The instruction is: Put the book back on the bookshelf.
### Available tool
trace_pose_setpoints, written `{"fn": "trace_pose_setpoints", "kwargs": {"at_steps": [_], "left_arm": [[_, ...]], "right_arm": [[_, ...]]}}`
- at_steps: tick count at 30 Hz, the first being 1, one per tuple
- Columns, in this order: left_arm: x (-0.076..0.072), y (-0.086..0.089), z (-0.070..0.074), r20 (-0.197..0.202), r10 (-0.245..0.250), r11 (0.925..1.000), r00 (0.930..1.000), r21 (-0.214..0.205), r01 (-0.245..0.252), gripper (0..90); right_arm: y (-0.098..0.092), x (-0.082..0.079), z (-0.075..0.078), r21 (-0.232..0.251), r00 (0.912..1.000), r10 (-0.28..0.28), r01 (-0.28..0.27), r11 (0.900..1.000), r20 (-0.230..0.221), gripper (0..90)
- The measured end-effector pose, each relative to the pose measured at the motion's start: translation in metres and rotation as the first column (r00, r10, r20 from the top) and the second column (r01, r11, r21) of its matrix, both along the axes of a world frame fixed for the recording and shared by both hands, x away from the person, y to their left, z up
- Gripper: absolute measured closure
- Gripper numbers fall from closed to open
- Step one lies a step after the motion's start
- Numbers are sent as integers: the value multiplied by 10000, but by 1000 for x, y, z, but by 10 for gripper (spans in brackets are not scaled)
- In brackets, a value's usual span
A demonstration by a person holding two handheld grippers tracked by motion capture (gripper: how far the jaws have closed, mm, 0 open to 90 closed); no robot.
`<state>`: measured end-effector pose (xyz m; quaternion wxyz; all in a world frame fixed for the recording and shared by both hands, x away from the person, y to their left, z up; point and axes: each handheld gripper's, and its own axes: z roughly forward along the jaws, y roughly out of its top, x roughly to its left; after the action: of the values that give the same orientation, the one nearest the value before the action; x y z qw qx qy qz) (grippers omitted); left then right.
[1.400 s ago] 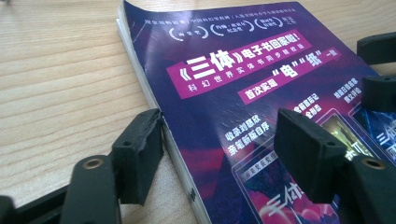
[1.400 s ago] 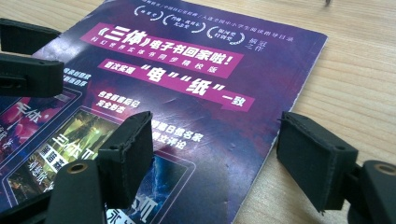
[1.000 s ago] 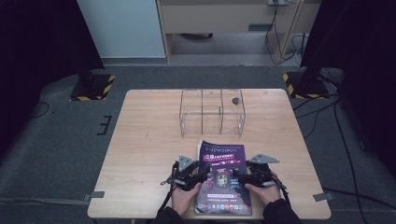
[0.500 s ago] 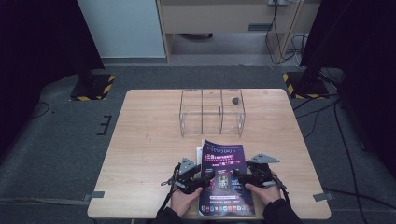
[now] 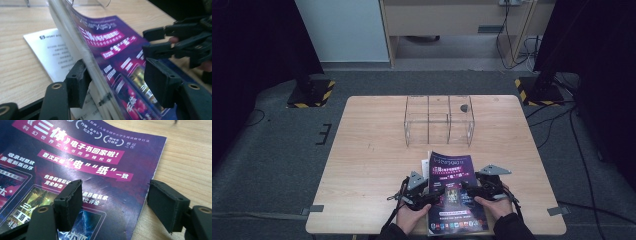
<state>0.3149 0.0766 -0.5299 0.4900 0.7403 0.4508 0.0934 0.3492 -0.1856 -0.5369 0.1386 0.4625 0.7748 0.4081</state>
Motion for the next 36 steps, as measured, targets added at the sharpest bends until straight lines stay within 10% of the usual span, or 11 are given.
{"fn": "trace_pose_setpoints", "kwargs": {"at_steps": [11, 17, 26, 36], "left_arm": [[12, 0, 2, -401, 10, 10000, 9992, -51, -12, 406], [10, -3, 6, -278, 570, 9951, 9980, 820, -545, 620], [6, -7, 9, 319, 592, 9844, 9977, 1642, -637, 706], [1, -6, 27, 787, 203, 9956, 9967, 900, -274, 797]], "right_arm": [[-1, 1, 0, -22, 10000, -85, 85, 10000, 9, 285], [-1, 0, 0, -50, 9999, -109, 109, 9999, 20, 296], [-1, 1, 0, 41, 9999, -103, 104, 9999, -40, 288], [-4, 0, 3, 165, 9994, 316, -318, 9994, 111, 204]]}}
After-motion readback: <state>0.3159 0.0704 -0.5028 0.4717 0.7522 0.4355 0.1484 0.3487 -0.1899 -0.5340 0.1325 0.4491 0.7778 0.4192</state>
